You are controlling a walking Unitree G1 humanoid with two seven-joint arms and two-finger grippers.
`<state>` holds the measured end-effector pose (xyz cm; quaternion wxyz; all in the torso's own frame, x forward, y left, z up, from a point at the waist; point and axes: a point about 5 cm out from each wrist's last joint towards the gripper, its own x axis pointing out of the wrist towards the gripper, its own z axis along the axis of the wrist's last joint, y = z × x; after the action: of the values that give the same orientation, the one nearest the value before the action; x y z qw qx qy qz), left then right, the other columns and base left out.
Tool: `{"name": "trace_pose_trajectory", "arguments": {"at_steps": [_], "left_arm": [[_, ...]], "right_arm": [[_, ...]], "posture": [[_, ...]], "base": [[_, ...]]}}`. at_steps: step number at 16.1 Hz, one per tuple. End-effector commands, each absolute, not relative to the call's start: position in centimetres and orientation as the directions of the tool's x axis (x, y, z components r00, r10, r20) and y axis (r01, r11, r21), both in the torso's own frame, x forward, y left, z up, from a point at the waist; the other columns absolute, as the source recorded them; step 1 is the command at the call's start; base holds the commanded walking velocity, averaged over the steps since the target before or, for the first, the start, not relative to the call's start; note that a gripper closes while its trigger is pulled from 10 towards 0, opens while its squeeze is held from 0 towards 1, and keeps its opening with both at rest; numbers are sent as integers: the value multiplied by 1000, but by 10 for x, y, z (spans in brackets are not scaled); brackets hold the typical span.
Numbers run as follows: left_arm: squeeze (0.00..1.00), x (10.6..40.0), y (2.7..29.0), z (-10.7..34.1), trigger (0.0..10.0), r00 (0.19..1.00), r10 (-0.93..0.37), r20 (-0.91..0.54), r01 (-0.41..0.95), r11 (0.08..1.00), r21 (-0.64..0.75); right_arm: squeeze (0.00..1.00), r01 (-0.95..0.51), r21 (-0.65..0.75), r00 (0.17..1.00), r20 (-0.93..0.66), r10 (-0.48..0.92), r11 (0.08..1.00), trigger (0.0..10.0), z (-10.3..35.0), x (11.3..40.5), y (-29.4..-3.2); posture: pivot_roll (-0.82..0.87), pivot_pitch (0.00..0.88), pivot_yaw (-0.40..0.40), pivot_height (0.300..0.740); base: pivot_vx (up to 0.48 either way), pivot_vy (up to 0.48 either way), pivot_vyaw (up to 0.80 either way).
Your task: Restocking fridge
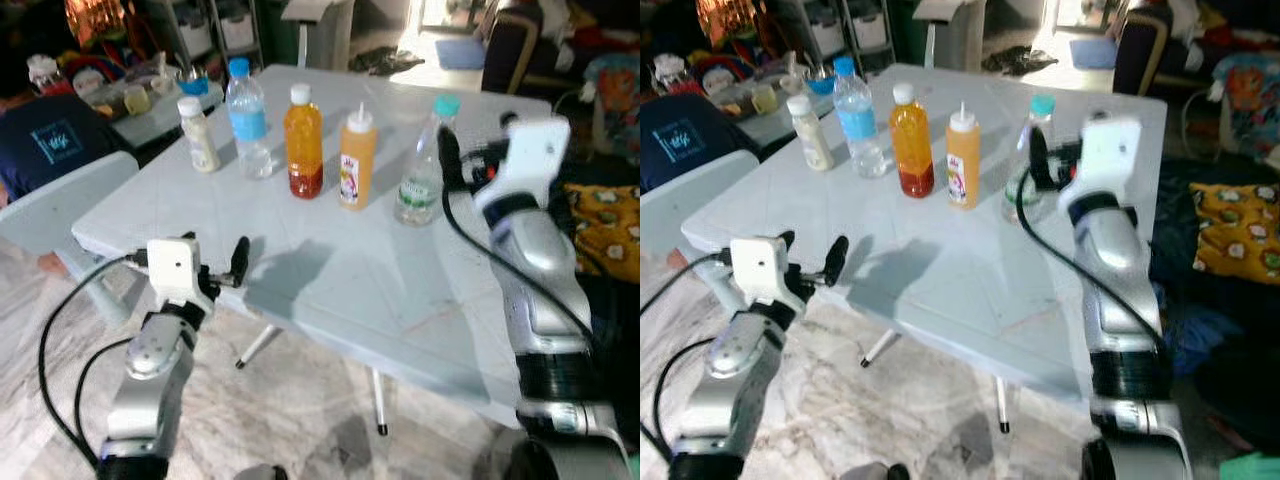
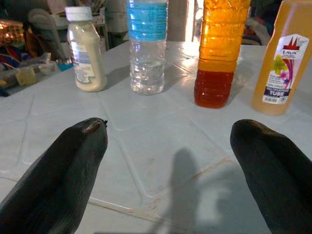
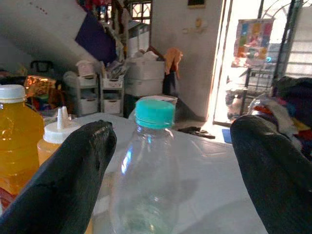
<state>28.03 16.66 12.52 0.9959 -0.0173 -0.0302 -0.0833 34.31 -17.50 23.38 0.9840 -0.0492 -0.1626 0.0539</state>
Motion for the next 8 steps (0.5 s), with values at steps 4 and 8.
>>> {"name": "trace_pose_trajectory", "arguments": {"at_steps": [4,8], "left_arm": [[0,277,174,131,10000,985,-168,51,167,986,11],[0,272,177,132,10000,983,-180,33,178,983,36]], "right_arm": [[0,-130,-122,928,335,165,984,10000,247,357,-162],[0,-127,-140,934,316,166,982,10000,259,377,-158]], "posture": [[48,105,98,740],[77,120,113,740]], "base": [[0,0,0],[0,0,0]]}}
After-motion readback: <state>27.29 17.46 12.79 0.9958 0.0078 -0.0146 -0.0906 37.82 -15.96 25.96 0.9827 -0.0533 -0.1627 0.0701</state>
